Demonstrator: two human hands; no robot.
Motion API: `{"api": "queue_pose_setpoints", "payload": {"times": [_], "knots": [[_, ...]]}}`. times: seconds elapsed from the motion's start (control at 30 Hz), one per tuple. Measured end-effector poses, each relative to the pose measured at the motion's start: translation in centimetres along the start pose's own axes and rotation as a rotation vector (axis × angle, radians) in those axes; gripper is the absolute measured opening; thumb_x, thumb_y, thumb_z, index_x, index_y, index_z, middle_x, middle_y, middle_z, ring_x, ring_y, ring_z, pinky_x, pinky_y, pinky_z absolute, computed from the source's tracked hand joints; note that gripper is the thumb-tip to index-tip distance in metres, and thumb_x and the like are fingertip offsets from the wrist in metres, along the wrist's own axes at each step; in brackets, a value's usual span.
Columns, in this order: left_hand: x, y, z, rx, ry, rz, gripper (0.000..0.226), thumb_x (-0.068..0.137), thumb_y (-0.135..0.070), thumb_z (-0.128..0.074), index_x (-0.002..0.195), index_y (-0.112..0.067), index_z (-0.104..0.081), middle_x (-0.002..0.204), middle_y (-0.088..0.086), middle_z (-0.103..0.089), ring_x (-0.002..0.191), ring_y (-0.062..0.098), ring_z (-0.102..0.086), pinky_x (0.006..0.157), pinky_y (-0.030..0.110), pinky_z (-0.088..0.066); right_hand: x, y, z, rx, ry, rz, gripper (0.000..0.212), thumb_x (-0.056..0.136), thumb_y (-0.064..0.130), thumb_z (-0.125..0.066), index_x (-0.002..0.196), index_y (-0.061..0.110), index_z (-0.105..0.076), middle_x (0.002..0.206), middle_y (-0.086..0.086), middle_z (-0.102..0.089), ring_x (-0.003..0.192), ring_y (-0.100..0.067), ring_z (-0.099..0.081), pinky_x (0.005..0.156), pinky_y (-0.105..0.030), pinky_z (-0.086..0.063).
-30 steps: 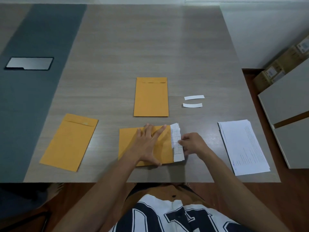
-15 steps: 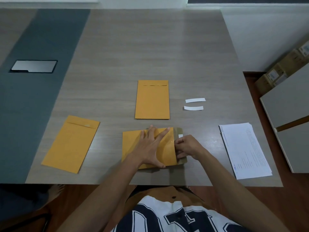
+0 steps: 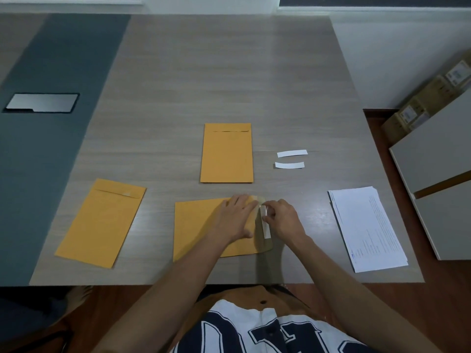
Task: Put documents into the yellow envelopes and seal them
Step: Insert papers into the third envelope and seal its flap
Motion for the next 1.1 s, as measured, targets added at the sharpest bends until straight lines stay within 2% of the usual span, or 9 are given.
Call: {"api": "queue_pose_setpoints", "payload": {"times": [0.1, 0.2, 0.3, 0.57, 0.77, 0.87, 1.1], "knots": [[0.6, -0.3, 0.1, 0.04, 0.033, 0.031, 0.094, 0.072, -0.051, -0.077, 0.149, -0.028, -0.028, 0.156, 0.004, -0.02, 0.144, 0.025, -0.017, 0.111, 0.045, -0.03, 0.2, -0.1, -0.2, -0.033, 0.007, 0.002, 0.034, 0.089, 0.016, -0.068, 0.122, 0.013, -0.064, 0.102, -0.008, -0.059, 0.092, -0.023, -0.059, 0.083, -0.032, -0.049], [0.9, -0.3, 0.3, 0.059, 0.036, 0.043, 0.094, 0.071, -0.053, -0.077, 0.149, -0.029, -0.03, 0.155, 0.004, -0.021, 0.143, 0.025, -0.019, 0.11, 0.044, -0.032, 0.4, -0.2, -0.3, -0.026, -0.022, 0.011, 0.025, 0.089, 0.015, -0.067, 0.114, 0.01, -0.067, 0.101, -0.007, -0.061, 0.089, -0.02, -0.06, 0.08, -0.028, -0.05], [0.9, -0.3, 0.2, 0.055, 0.028, 0.045, 0.094, 0.07, -0.053, -0.078, 0.148, -0.029, -0.031, 0.154, 0.004, -0.021, 0.142, 0.025, -0.02, 0.11, 0.044, -0.032, 0.9, -0.3, -0.2, -0.007, -0.054, 0.016, 0.019, 0.09, 0.015, -0.066, 0.107, 0.008, -0.068, 0.099, -0.008, -0.062, 0.083, -0.014, -0.054, 0.074, -0.023, -0.044], [0.9, -0.3, 0.2, 0.048, 0.015, 0.038, 0.094, 0.069, -0.053, -0.079, 0.148, -0.029, -0.033, 0.154, 0.005, -0.022, 0.142, 0.026, -0.02, 0.109, 0.046, -0.032, 2.6, -0.3, -0.5, 0.063, -0.043, -0.047, 0.007, 0.09, 0.015, -0.066, 0.095, 0.01, -0.064, 0.094, -0.007, -0.061, 0.085, -0.02, -0.058, 0.077, -0.031, -0.05], [0.9, -0.2, 0.2, 0.055, 0.006, 0.033, 0.093, 0.069, -0.054, -0.078, 0.147, -0.03, -0.034, 0.153, 0.005, -0.023, 0.141, 0.026, -0.021, 0.108, 0.046, -0.033, 3.6, -0.4, -0.8, 0.044, 0.043, -0.097, 0.004, 0.094, 0.01, -0.057, 0.097, 0.008, -0.06, 0.104, -0.009, -0.06, 0.09, -0.019, -0.055, 0.076, -0.029, -0.046], [0.9, 0.0, 0.1, 0.063, 0.001, 0.027, 0.093, 0.069, -0.056, -0.077, 0.148, -0.03, -0.033, 0.153, 0.004, -0.023, 0.141, 0.025, -0.021, 0.108, 0.046, -0.033, 3.5, -0.3, -0.7, 0.038, 0.091, -0.094, 0.005, 0.096, 0.01, -0.054, 0.091, 0.011, -0.054, 0.103, -0.01, -0.058, 0.087, -0.018, -0.053, 0.072, -0.027, -0.04], [1.2, 0.3, 0.3, 0.015, -0.009, 0.035, 0.094, 0.064, -0.057, -0.08, 0.145, -0.032, -0.037, 0.149, 0.001, -0.027, 0.138, 0.023, -0.025, 0.107, 0.043, -0.031, 1.1, -0.5, 1.7, 0.337, 0.069, -0.068, 0.005, 0.096, 0.012, -0.055, 0.091, 0.014, -0.056, 0.082, -0.004, -0.064, 0.074, -0.019, -0.061, 0.067, -0.032, -0.053]]}}
Point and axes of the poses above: each hand's wrist, its own x-axis towards the middle knuckle, its own z-axis out of the back of the hand, y = z × x, the point moved 4 cm from there along x, towards the middle knuckle
